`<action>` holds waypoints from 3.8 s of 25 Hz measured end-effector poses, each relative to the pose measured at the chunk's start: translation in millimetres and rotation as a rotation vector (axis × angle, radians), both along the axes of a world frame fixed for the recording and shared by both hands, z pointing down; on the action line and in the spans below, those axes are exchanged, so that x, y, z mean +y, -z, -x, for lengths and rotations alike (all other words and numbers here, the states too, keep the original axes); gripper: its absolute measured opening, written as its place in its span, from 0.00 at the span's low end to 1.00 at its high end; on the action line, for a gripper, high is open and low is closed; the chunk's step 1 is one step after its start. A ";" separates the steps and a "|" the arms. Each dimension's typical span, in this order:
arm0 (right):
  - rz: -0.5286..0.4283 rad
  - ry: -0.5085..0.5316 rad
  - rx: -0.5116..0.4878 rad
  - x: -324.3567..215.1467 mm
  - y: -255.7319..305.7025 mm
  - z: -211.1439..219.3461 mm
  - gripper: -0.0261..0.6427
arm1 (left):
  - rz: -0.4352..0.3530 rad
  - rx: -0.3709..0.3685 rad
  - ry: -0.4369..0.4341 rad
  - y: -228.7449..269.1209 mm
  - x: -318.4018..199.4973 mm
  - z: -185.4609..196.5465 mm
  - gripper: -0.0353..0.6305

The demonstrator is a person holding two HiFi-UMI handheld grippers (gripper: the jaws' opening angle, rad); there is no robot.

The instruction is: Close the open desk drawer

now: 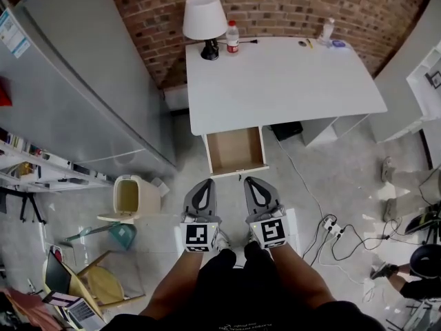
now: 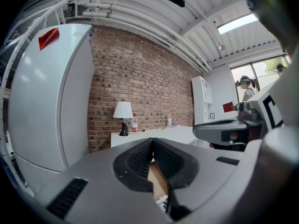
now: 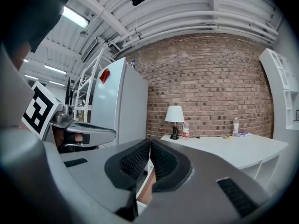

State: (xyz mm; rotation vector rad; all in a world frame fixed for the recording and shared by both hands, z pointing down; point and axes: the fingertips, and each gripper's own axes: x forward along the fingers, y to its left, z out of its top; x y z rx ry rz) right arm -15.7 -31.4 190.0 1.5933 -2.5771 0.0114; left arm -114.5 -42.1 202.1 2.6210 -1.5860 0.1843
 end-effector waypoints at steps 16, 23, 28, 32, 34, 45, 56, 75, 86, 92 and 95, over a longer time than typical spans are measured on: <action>0.062 -0.085 -0.107 -32.2 -122.2 -43.8 0.08 | 0.058 0.066 0.017 -118.1 -17.5 -33.3 0.06; 0.113 -0.069 -0.125 -30.6 -215.2 -42.5 0.08 | 0.090 0.044 0.000 -206.0 -19.6 -42.2 0.06; 0.159 -0.053 -0.120 -23.7 -271.9 -41.8 0.08 | 0.143 0.055 0.025 -267.1 -10.5 -40.4 0.06; 0.151 -0.036 -0.116 -32.1 -312.2 -44.0 0.08 | 0.127 0.030 0.027 -307.2 -15.9 -40.3 0.06; 0.158 -0.026 -0.136 -30.5 -326.1 -42.6 0.08 | 0.134 0.022 0.029 -321.4 -13.4 -41.0 0.06; 0.212 0.018 -0.209 -43.0 -386.8 -42.0 0.08 | 0.097 -0.003 0.036 -359.6 -26.1 -51.8 0.06; 0.314 -0.010 -0.339 -64.5 -429.0 -48.2 0.08 | 0.095 0.007 0.036 -378.9 -34.5 -59.3 0.06; 0.548 -0.052 -0.868 -101.0 -489.3 -49.2 0.22 | 0.125 0.011 0.041 -399.7 -30.0 -52.3 0.06; 0.534 0.029 -1.069 -120.3 -479.1 -45.3 0.22 | 0.140 0.004 0.034 -401.3 -28.7 -52.2 0.06; 0.552 0.035 -1.082 -120.3 -485.7 -46.6 0.14 | 0.146 0.011 0.044 -403.9 -27.7 -47.3 0.06; 0.550 0.032 -1.117 -120.5 -484.9 -48.5 0.13 | 0.144 -0.003 0.043 -403.9 -30.1 -45.1 0.06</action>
